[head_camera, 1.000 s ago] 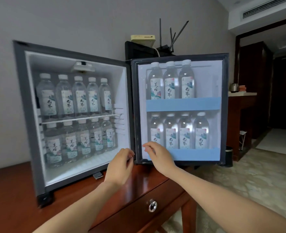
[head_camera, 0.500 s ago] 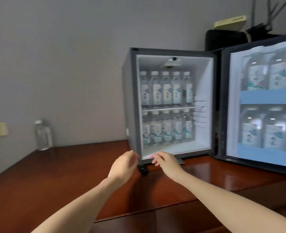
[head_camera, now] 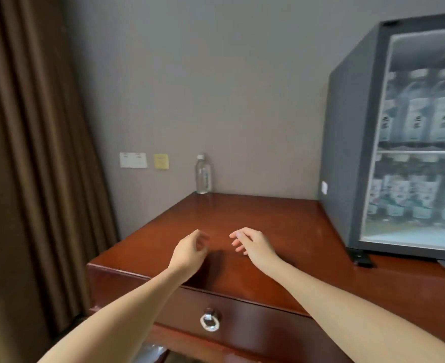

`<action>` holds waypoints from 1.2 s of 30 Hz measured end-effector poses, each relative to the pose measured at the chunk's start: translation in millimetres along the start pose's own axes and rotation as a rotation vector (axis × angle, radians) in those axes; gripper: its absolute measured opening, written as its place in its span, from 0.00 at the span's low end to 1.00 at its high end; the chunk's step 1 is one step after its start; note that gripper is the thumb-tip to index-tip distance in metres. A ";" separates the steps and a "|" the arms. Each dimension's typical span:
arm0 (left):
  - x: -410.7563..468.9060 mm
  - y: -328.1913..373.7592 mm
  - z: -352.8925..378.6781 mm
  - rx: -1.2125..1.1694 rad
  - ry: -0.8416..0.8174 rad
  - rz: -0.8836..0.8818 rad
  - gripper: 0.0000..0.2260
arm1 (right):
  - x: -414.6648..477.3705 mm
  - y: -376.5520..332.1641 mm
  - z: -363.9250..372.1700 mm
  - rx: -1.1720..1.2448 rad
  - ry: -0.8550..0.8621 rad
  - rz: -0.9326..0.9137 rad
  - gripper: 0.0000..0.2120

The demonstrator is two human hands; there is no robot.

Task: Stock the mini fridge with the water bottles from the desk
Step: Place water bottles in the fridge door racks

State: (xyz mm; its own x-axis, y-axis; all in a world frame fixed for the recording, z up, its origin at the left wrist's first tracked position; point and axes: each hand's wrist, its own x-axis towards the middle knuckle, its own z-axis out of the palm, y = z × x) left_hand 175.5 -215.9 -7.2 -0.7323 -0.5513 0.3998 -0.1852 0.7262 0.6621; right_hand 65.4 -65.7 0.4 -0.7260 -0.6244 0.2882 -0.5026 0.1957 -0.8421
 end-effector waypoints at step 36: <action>72.8 -38.8 15.8 -0.252 0.317 -0.341 0.08 | 88.5 5.0 65.8 0.291 0.054 0.075 0.09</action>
State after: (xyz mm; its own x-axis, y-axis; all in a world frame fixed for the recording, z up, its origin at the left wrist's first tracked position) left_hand 119.0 -277.7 -13.8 -0.4164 -0.8647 0.2810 -0.1868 0.3838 0.9043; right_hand 29.6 -169.8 -8.3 -0.7838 -0.5737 0.2379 -0.2970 0.0098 -0.9548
